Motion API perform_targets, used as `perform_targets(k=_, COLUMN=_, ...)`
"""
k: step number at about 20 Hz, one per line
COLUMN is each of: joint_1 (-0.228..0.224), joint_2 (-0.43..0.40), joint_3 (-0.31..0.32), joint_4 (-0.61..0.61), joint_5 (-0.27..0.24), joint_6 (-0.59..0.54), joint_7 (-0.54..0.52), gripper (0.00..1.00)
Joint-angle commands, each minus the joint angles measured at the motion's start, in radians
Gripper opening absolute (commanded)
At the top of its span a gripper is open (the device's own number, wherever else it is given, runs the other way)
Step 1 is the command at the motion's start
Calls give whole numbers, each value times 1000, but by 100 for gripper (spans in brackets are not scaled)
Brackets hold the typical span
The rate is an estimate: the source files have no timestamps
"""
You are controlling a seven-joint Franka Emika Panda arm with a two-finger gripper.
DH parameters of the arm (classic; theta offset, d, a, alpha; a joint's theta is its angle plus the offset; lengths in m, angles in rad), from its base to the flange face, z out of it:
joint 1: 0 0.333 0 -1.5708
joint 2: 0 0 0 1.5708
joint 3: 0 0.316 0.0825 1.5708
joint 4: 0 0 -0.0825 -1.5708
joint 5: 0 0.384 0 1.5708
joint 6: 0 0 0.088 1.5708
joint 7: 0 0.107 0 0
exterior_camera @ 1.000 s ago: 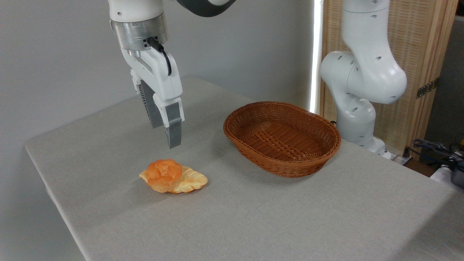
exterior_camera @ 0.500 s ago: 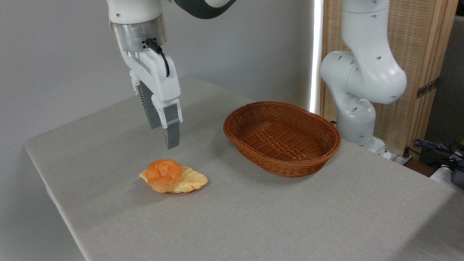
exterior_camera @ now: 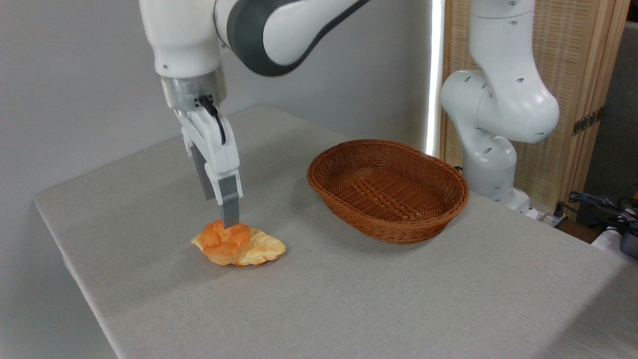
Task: Put bread into the basket
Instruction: 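Lower the open gripper down onto the round orange bun, then close the gripper fingers around the orange bun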
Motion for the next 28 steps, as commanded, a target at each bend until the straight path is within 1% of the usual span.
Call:
perform_targets(k=1, joint_1=-3, joint_2=12, joint_3=-2, joint_4=-42, joint_5=11, joint_6=78, joint_7=-17, gripper=100)
perform_targets(k=13, joint_1=-4, joint_2=79, joint_3=-2, joint_4=-38, joint_5=14, joint_6=98, joint_7=-15, gripper=100)
perform_targets(k=16, joint_1=-6, joint_2=85, joint_3=-2, joint_4=-36, joint_5=15, joint_6=98, joint_7=-15, gripper=100)
perform_targets(k=17, joint_1=-6, joint_2=85, joint_3=-2, joint_4=-36, joint_5=14, joint_6=98, joint_7=-15, gripper=99)
perform_targets(k=19, joint_1=-6, joint_2=85, joint_3=-2, joint_4=-36, joint_5=14, joint_6=98, joint_7=-15, gripper=69)
perform_targets(k=20, joint_1=-6, joint_2=85, joint_3=-3, joint_4=-36, joint_5=14, joint_6=98, joint_7=-15, gripper=58)
perform_targets(k=21, joint_1=-6, joint_2=85, joint_3=-3, joint_4=-36, joint_5=14, joint_6=98, joint_7=-12, gripper=53)
perform_targets(k=22, joint_1=-6, joint_2=85, joint_3=-5, joint_4=-36, joint_5=12, joint_6=98, joint_7=-12, gripper=51)
perform_targets(k=28, joint_1=-6, joint_2=80, joint_3=-3, joint_4=-33, joint_5=12, joint_6=95, joint_7=-12, gripper=51)
